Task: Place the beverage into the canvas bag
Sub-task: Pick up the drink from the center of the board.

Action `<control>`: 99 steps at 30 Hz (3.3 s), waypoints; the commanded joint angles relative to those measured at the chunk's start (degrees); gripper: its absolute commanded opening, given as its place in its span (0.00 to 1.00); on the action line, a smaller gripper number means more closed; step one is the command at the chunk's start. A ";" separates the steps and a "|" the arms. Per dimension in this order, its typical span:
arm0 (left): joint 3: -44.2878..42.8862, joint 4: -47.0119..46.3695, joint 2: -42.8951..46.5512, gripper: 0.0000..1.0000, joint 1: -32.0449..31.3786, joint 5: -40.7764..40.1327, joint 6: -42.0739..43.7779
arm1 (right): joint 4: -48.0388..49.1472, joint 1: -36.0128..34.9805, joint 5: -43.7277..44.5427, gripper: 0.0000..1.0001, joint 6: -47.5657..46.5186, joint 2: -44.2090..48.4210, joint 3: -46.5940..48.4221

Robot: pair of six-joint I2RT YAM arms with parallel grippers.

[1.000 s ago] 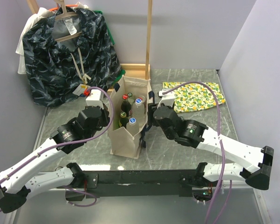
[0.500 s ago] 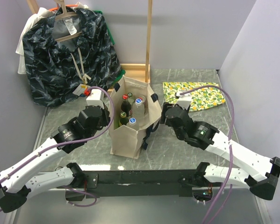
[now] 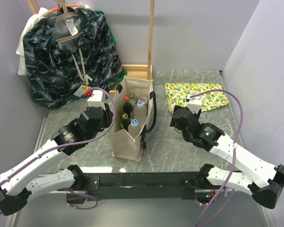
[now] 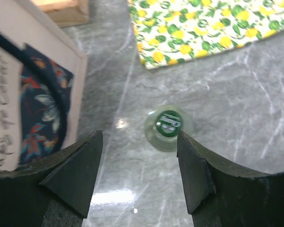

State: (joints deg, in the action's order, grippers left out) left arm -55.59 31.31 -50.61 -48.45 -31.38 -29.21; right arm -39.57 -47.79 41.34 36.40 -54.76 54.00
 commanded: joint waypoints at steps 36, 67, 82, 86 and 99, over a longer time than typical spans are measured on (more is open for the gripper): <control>-2.41 -0.28 0.78 0.42 0.11 -1.32 0.30 | 3.71 12.37 -9.00 0.68 -0.46 -1.66 -6.01; -1.98 0.07 1.57 0.43 0.11 -2.11 0.38 | 5.38 14.39 -11.81 0.00 -0.45 -4.74 -5.83; -2.50 2.35 1.39 0.42 0.11 1.84 0.21 | 3.80 14.39 -13.31 0.00 -3.00 3.08 -0.21; -2.59 2.53 0.95 0.41 0.11 2.90 0.38 | 3.19 14.39 -13.22 0.00 -3.71 4.13 0.67; -2.59 3.67 1.22 0.34 0.11 3.95 0.56 | 2.22 14.31 -15.67 0.00 -5.29 4.23 4.09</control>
State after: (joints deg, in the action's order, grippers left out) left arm -56.27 35.05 -49.76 -48.45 -28.25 -29.21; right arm -42.26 -33.69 25.19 32.01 -52.66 52.16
